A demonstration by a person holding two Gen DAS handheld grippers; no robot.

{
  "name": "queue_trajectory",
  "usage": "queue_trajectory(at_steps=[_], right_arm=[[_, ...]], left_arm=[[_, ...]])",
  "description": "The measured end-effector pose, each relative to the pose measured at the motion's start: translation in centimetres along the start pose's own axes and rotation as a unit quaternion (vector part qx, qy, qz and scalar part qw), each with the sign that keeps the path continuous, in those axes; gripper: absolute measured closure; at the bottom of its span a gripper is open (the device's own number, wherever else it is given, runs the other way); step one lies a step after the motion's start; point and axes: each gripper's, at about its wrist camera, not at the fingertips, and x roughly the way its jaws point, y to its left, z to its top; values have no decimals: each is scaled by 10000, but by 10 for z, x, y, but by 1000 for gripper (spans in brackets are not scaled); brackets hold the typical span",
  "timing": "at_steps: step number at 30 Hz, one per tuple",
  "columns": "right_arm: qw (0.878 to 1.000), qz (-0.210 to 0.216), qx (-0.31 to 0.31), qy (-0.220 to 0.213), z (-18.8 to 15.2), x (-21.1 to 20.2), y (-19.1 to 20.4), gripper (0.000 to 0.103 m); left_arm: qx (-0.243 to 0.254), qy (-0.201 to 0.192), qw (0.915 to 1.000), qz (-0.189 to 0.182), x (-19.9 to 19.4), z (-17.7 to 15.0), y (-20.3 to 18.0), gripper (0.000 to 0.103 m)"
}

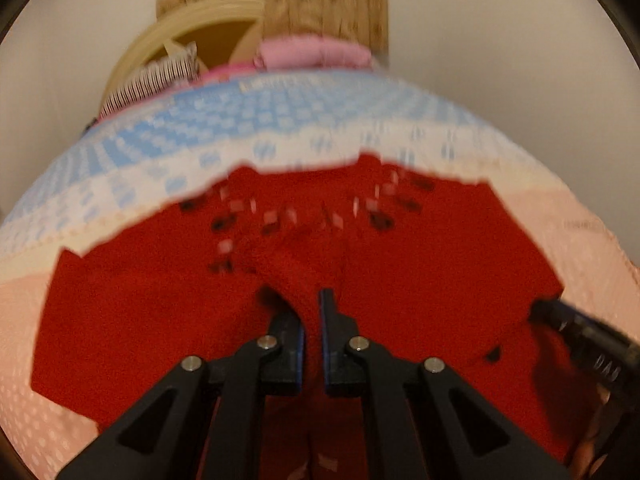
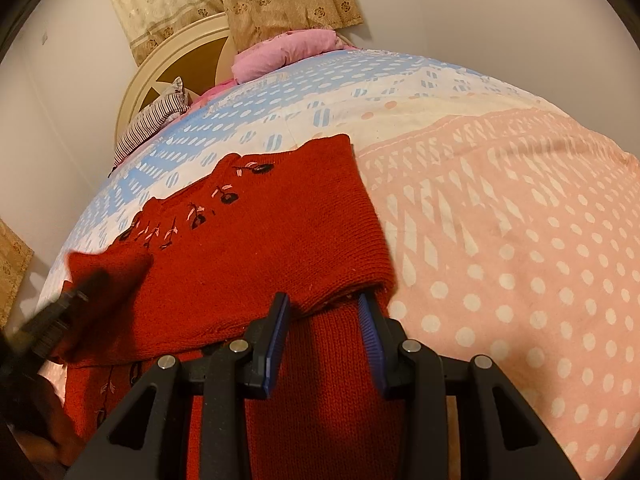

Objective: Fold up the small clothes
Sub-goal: 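Fold the held sleeve over the body with the left gripper, release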

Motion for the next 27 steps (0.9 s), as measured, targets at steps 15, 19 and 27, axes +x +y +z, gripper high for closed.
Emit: queue_trajectory(at_steps=[15, 19, 27], right_arm=[[9981, 524, 232, -243, 3, -34, 13, 55], [9943, 963, -359, -279, 3, -52, 61, 34], [9918, 870, -932, 102, 2, -24, 113, 34]], left_arm=[[-2093, -394, 9750, 629, -78, -84, 122, 19], [-2250, -195, 9729, 491, -70, -91, 127, 19], [-2441, 158, 9668, 740, -44, -82, 137, 19]])
